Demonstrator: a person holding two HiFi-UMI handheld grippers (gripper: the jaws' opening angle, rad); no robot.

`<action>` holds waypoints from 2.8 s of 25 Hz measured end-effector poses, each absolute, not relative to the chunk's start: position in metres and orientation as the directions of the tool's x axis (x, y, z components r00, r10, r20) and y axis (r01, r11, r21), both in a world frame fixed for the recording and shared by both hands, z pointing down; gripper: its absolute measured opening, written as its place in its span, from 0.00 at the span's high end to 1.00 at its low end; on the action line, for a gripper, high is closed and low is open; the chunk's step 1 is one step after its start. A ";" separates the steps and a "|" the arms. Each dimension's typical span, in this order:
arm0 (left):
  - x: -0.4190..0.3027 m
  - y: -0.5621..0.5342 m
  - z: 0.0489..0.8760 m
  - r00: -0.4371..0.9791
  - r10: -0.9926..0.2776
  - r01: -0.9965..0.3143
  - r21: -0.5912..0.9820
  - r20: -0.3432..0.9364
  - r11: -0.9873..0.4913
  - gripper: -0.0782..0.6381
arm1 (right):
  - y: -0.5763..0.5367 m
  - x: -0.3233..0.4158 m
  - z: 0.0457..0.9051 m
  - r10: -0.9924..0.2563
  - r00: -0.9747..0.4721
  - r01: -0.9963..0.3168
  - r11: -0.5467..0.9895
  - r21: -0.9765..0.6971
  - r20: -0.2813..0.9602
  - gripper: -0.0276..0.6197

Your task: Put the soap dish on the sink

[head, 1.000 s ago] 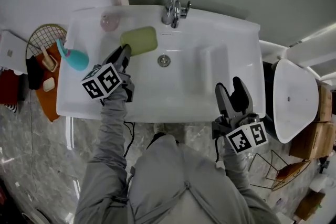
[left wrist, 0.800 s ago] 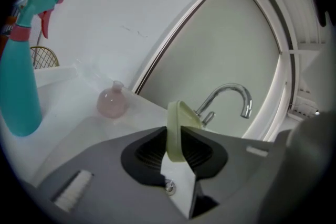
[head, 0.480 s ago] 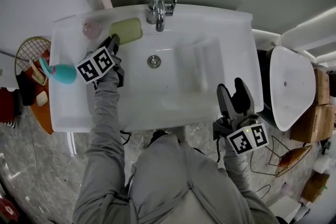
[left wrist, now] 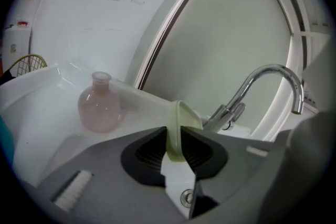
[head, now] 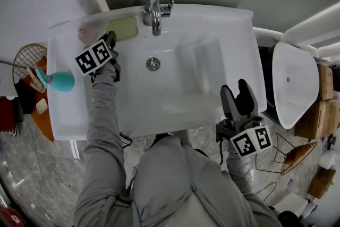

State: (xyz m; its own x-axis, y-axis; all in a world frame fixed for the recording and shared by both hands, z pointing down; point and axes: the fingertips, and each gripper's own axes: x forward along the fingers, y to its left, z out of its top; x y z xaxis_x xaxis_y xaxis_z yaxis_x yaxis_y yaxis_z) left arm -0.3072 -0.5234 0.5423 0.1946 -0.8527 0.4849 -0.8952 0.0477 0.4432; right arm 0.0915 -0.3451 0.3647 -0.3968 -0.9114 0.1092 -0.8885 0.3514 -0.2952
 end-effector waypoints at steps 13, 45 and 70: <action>-0.317 -0.543 0.556 0.120 -0.837 -0.942 0.327 0.533 0.073 0.70 | -0.342 0.098 0.364 -0.925 -0.365 -0.898 0.319 -0.304 0.108 0.49; -0.315 -0.517 0.484 -0.004 -0.915 -0.999 -0.033 0.402 -0.010 0.71 | -0.333 0.091 0.355 -0.898 -0.435 -0.862 0.392 -0.322 0.070 0.49; -0.295 -0.311 0.382 -0.033 -0.992 -0.999 -0.016 0.124 0.032 0.71 | -0.301 0.066 0.335 -0.799 -0.602 -0.759 0.572 -0.313 -0.001 0.49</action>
